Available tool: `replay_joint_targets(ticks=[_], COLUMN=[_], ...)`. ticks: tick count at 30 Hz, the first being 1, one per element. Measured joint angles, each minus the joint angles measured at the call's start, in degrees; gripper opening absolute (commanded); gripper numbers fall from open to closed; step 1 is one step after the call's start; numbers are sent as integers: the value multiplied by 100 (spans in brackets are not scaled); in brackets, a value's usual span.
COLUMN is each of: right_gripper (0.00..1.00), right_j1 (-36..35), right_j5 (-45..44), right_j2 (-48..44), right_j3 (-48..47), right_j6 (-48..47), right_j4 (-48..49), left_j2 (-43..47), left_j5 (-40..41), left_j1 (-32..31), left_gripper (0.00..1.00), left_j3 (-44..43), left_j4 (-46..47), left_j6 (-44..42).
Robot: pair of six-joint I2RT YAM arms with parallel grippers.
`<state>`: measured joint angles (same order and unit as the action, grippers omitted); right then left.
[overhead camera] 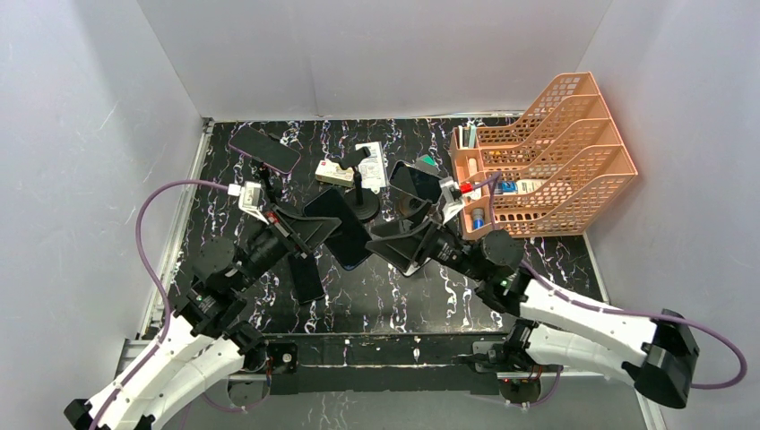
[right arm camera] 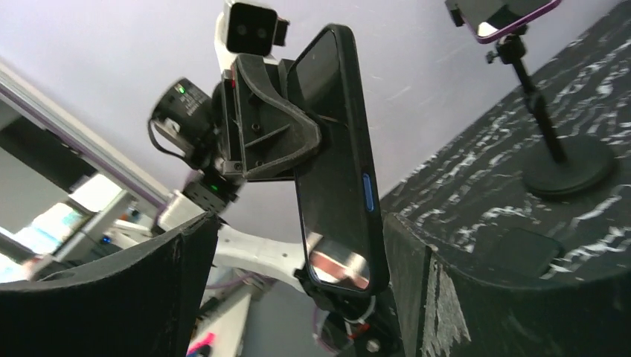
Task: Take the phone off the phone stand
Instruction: Place the phone at the center of the board.
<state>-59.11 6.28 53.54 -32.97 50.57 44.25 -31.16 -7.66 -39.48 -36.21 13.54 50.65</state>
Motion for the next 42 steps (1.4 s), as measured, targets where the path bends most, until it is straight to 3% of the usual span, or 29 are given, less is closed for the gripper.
replay_joint_targets(ticks=[5,10,13,18,25,32,35,37,40,42], right_gripper=[88,85,79,61,50,31,22,17,8,1], right_j1=[2,7,7,7,7,4,-7,-7,-17,-26], right_j5=[175,748,1165,1650,2092,2369,2391,2380,2308,2168], right_j2=[-708,-752,-428,94,345,839,1001,1029,1008,933], right_j3=[-297,-302,-275,-275,-20,-13,-13,-7,11,15], right_j6=[-833,-1078,-1025,-833,-282,199,304,317,219,116], right_j4=[-1685,-2240,-2205,-1939,-914,-63,98,94,-59,-337], left_j2=[-92,-50,-13,68,133,116,118,131,212,304], left_j5=[-413,-1373,-1943,-2435,-2629,-2621,-2601,-2540,-2323,-2035], left_j1=[4,4,4,4,4,4,4,4,4,4], left_gripper=[0,0,0,0,0,1,43,63,76,79], left_j3=[-501,-393,-339,-339,-337,-221,-162,-164,-195,-273], left_j4=[-1434,-1858,-1849,-1818,-1784,-1733,-1746,-1801,-2061,-2422], left_j6=[-632,-769,-752,-745,-763,-791,-820,-901,-1091,-1246])
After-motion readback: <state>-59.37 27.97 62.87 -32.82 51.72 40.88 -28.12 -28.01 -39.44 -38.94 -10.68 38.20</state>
